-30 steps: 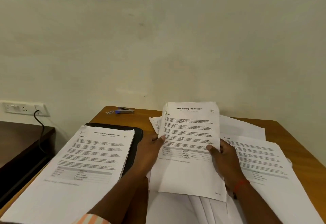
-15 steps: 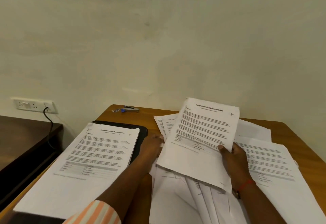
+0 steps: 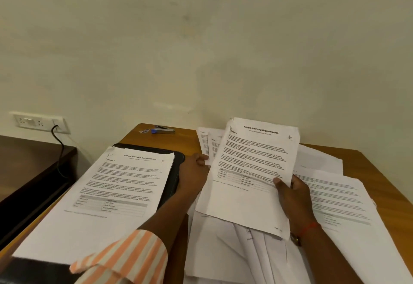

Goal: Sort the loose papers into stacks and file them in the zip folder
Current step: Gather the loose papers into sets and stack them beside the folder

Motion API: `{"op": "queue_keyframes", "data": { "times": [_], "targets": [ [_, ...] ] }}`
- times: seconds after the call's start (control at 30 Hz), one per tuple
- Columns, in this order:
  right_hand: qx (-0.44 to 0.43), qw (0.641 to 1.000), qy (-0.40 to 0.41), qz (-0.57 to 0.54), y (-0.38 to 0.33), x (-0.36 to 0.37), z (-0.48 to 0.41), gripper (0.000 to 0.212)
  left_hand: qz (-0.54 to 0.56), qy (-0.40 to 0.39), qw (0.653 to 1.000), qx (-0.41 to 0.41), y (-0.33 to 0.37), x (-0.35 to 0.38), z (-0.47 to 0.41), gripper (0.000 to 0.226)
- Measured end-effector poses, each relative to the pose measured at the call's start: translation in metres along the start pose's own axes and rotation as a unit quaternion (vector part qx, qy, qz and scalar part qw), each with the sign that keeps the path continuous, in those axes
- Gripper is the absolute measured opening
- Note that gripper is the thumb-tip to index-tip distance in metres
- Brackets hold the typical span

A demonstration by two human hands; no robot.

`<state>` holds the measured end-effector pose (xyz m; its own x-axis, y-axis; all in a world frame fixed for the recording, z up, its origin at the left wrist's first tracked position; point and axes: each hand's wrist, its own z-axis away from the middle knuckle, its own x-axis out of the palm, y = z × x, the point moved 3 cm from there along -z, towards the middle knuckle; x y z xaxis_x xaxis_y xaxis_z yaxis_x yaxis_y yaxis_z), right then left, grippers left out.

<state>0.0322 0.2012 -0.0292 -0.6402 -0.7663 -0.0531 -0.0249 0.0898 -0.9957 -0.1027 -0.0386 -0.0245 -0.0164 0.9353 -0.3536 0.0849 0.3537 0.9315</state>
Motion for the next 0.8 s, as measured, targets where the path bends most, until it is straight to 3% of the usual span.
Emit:
{"op": "queue_keyframes", "data": {
  "times": [0.1,0.2,0.33,0.53,0.7,0.8],
  "targets": [
    [-0.001,1.0,0.001,0.003,0.001,-0.001,0.0,0.025,-0.015,0.073,0.997,0.034,0.007,-0.011,0.003,0.025],
    [-0.003,1.0,0.003,0.004,-0.002,-0.001,0.001,0.024,-0.011,0.172,0.976,0.13,0.025,-0.033,0.007,0.032],
    [-0.012,1.0,0.003,0.003,-0.006,-0.001,0.003,0.023,0.059,0.257,0.945,0.195,0.043,-0.06,0.01,0.031],
    [-0.019,0.999,0.002,-0.042,-0.009,-0.001,0.006,0.029,0.17,0.287,0.933,0.137,0.033,-0.1,-0.005,0.042],
    [-0.015,0.997,0.003,-0.082,-0.012,-0.003,0.006,0.03,0.281,0.363,0.888,-0.037,0.002,-0.123,-0.02,0.02],
    [-0.015,0.995,0.005,-0.097,-0.013,-0.003,0.006,0.03,0.239,0.35,0.904,-0.054,0.001,-0.118,-0.02,0.016]
  ]
}}
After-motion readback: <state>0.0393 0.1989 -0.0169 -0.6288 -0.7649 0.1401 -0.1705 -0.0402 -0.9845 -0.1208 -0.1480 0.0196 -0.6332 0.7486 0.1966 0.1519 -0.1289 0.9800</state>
